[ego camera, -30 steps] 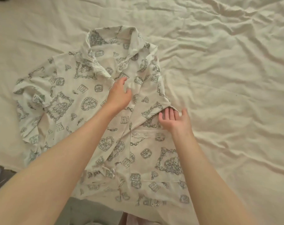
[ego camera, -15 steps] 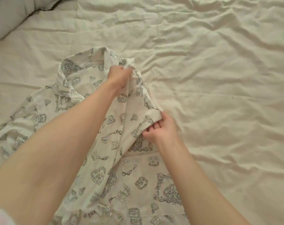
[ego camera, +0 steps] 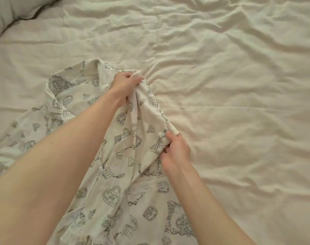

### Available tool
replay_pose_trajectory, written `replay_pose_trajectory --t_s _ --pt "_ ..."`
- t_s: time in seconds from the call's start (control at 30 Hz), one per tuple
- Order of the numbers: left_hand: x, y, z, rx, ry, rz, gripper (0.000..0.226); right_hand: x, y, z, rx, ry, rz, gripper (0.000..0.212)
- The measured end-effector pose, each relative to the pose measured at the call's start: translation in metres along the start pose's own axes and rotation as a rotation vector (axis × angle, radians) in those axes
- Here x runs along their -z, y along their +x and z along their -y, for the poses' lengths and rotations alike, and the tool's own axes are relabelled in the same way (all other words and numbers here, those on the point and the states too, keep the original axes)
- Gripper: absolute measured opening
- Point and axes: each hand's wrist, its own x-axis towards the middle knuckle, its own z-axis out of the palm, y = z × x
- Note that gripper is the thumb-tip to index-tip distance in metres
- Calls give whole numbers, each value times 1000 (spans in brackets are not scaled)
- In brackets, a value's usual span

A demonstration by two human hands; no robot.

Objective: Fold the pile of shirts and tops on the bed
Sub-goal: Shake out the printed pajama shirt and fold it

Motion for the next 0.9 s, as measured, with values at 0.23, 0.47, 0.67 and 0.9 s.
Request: replay_pose_trajectory --t_s 0.23,0.47,0.67,0.9 --pt "4 -3 4 93 -209 -60 16 -2 0 -3 17 105 38 23" --pt "8 -96 48 -341 408 -159 57 22 -17 -28 89 -248 212 13" --pt "15 -218 145 -178 578 -324 25 33 -30 -70 46 -444 162 16" --pt "48 -229 194 -209 704 -274 17 30 -45 -87 90 -564 171 12"
